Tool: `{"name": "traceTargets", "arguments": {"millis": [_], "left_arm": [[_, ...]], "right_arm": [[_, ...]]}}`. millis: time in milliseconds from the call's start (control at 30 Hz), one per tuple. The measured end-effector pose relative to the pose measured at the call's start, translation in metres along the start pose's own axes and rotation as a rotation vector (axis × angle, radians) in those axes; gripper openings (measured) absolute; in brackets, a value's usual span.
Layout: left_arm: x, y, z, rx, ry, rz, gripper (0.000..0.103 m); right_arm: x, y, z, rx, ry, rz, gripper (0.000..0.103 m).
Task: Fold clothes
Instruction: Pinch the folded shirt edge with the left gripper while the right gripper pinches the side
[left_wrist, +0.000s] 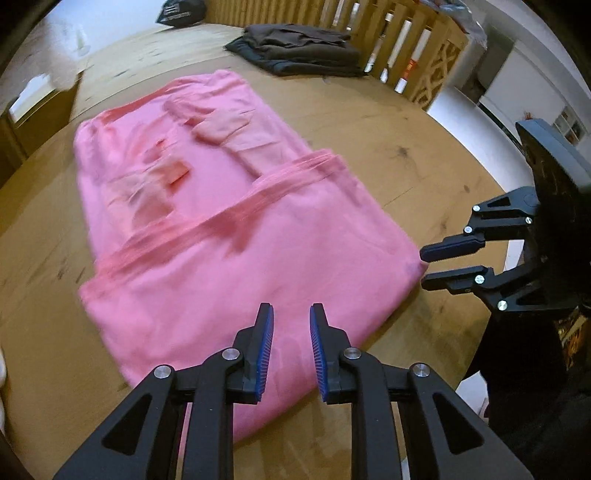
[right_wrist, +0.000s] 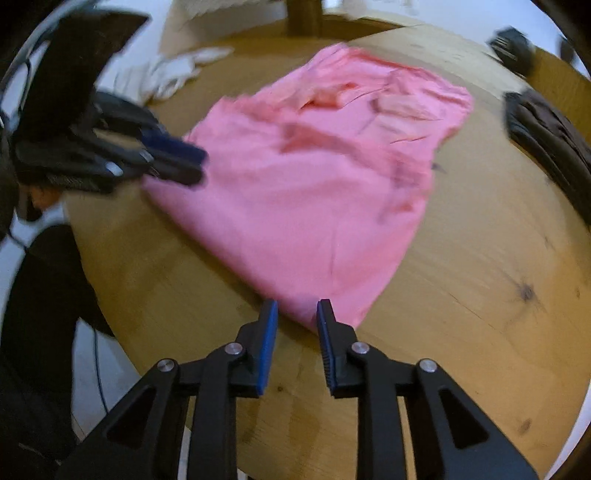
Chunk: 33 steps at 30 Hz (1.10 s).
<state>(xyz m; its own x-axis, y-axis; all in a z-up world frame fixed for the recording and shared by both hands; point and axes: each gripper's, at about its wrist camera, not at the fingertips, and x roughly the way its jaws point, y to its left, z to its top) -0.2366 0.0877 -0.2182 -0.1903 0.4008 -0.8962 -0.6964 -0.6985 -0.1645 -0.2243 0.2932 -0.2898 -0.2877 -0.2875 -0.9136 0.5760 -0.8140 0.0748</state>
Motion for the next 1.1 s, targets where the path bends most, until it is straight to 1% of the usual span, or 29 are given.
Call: {"name": "traceTargets", "arguments": {"millis": [33,67,100,133,167,267,400,600,767,833,867,900,933,1000,1033,1100], "left_arm": [[-0.005,0.004,-0.01,0.008,0.0,0.009,0.019],[-0.01,0.007,-0.021,0.03,0.007,0.023,0.02],[-0.013,0.01,-0.033,0.056,0.018,0.038,0.023],[-0.017,0.013,-0.044,0.081,0.031,0.05,0.029],[-0.019,0.016,-0.053,0.101,0.047,0.056,0.03],[-0.022,0.025,-0.065,0.143,0.074,0.057,0.031],[-0.014,0.025,-0.061,0.198,0.086,0.047,0.031],[-0.001,0.02,-0.058,0.286,0.104,0.047,0.031],[0.001,0.02,-0.059,0.348,0.096,0.03,0.031],[0.002,0.021,-0.059,0.365,0.091,0.02,0.031],[0.002,0.022,-0.057,0.362,0.09,0.014,0.03],[0.002,0.024,-0.055,0.354,0.089,0.013,0.024],[0.002,0.027,-0.053,0.342,0.088,0.017,0.013],[0.002,0.032,-0.05,0.315,0.087,0.014,0.01],[0.002,0.033,-0.049,0.301,0.087,0.003,0.008],[0.001,0.033,-0.049,0.283,0.083,-0.002,0.007]], "right_arm": [[-0.001,0.003,-0.001,-0.03,0.003,-0.006,0.024],[-0.003,0.005,-0.002,-0.06,0.006,-0.011,0.03],[-0.004,0.008,-0.003,-0.089,0.008,-0.016,0.041],[-0.007,0.01,-0.005,-0.112,0.003,-0.006,0.047],[-0.01,0.012,-0.005,-0.128,-0.004,0.0,0.05],[-0.008,0.012,-0.003,-0.15,0.01,-0.009,0.05],[0.005,0.014,0.004,-0.175,0.038,-0.028,0.05],[0.017,0.019,0.003,-0.246,0.077,-0.063,0.05],[0.016,0.013,0.005,-0.244,0.06,-0.033,0.05],[0.017,0.01,0.008,-0.228,0.067,-0.018,0.05],[0.017,0.007,0.011,-0.217,0.074,-0.011,0.047],[0.017,0.005,0.013,-0.202,0.077,-0.013,0.037],[0.017,0.002,0.015,-0.186,0.077,-0.019,0.03],[0.016,-0.007,0.021,-0.146,0.085,-0.007,0.015],[0.015,-0.009,0.022,-0.128,0.087,0.002,0.012],[0.013,-0.011,0.024,-0.106,0.089,0.014,0.009]]}}
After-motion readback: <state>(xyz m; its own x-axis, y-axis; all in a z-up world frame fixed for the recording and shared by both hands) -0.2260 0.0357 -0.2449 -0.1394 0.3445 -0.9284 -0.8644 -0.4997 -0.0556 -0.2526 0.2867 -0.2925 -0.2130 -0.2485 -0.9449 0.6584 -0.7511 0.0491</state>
